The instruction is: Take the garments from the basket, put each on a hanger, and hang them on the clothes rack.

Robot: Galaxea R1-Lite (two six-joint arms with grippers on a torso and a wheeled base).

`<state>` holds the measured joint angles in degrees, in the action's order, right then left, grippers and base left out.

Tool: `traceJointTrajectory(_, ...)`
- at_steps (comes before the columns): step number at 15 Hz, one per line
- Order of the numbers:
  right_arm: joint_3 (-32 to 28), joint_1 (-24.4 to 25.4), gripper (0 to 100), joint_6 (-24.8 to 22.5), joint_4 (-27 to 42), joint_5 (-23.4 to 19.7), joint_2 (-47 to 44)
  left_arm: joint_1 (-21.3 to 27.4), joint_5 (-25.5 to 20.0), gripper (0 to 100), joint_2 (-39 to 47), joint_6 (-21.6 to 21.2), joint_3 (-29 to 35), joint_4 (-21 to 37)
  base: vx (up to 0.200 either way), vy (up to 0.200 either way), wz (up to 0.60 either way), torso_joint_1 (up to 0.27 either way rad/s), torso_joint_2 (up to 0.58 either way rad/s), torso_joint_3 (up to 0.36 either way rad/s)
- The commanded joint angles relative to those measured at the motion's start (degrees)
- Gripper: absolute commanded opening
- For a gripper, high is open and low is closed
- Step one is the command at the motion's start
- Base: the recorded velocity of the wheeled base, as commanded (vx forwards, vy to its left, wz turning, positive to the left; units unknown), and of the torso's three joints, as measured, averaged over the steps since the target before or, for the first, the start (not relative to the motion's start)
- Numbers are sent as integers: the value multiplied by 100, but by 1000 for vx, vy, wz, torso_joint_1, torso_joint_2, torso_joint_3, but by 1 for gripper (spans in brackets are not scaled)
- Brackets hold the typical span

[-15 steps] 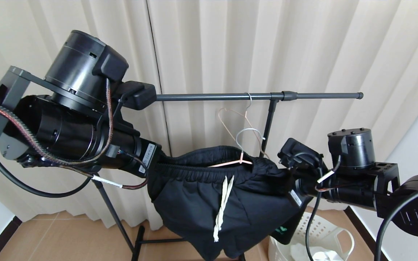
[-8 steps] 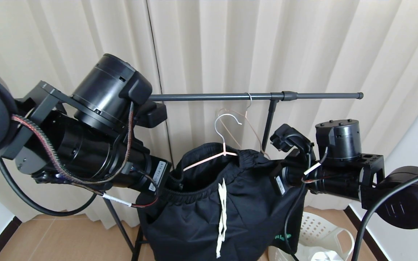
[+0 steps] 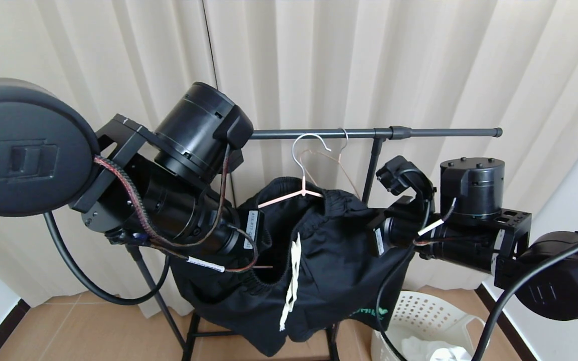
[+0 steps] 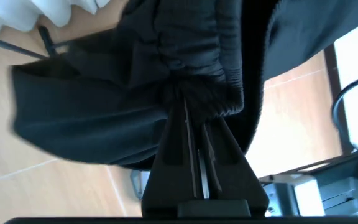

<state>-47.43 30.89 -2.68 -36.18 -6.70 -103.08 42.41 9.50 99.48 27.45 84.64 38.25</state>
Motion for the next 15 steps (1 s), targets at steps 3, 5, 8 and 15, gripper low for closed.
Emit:
traceJointTrajectory(3,-20,75,0,101,-135,-15,-10,22,-36,0,98,217,44,-46,0,0,0,0,0,0)
traceJointTrajectory(5,6,75,0,163,-311,-15,-10,48,0,0,90,208,18,-55,0,0,0,0,0,0)
traceJointTrajectory(8,59,75,0,295,-680,-94,-1,136,17,0,98,164,9,-46,0,0,0,0,0,0)
traceJointTrajectory(15,296,75,0,312,-1321,-323,16,145,167,0,160,67,9,-169,0,0,0,0,0,0)
